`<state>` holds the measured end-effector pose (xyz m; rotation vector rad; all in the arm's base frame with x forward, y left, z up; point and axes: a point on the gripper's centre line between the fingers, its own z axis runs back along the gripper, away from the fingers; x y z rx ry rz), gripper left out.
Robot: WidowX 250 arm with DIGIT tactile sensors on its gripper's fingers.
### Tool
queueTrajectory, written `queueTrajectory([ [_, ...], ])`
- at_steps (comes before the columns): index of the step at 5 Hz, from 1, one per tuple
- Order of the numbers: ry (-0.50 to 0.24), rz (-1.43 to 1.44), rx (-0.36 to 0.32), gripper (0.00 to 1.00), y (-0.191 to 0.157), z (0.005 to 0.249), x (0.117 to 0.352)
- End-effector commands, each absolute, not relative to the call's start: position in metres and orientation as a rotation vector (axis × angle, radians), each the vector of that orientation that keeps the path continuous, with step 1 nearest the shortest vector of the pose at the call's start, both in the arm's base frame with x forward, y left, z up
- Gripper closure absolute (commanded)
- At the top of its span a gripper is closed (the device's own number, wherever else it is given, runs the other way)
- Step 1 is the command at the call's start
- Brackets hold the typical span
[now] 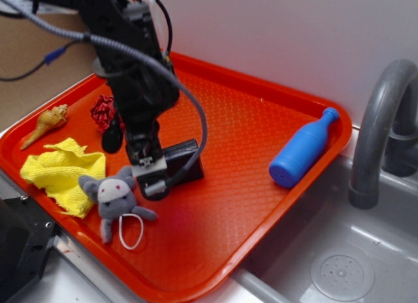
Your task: Grab the black box.
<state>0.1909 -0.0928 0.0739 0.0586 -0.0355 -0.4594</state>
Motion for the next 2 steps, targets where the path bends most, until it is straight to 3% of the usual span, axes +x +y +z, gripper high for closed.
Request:
queueTrajectory([
  [1, -0.083, -0.425, 0.065, 0.00, -0.081, 0.057, 0.223],
  [2, -0.058, -0.411, 0.049, 0.00, -0.080, 0.044, 0.231],
])
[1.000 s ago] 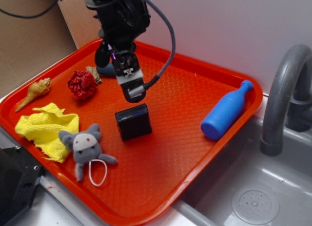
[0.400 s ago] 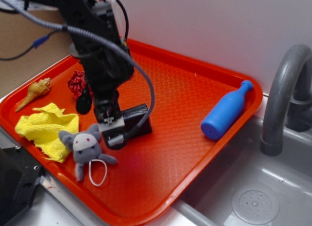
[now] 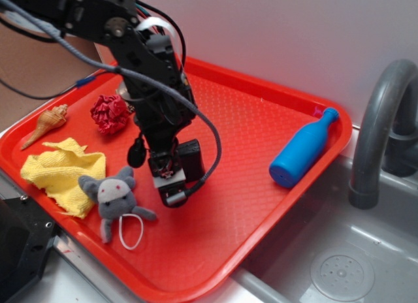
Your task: Grab the black box.
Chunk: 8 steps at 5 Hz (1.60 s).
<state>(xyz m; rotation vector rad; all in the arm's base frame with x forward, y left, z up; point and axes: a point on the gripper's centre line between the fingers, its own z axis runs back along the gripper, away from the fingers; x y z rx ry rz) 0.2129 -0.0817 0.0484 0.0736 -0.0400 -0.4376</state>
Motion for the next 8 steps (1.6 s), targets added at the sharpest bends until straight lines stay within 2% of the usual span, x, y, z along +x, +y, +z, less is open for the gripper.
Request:
queueTrajectory([
  [1, -0.063, -0.387, 0.048, 1.00, -0.083, 0.043, 0.231],
  [2, -0.081, -0.362, 0.035, 1.00, -0.082, 0.051, 0.234],
  [3, -0.100, -0.318, 0.030, 1.00, -0.073, 0.084, 0.234],
  [4, -0.200, -0.167, 0.105, 1.00, -0.044, 0.135, 0.224],
  [5, -0.240, -0.090, 0.041, 1.00, -0.023, 0.183, 0.229],
  [6, -0.221, -0.057, 0.021, 1.00, -0.015, 0.232, 0.243],
  [7, -0.182, -0.052, 0.004, 1.00, -0.010, 0.235, 0.250],
  [8, -0.112, -0.009, 0.020, 1.00, -0.005, 0.228, 0.256],
])
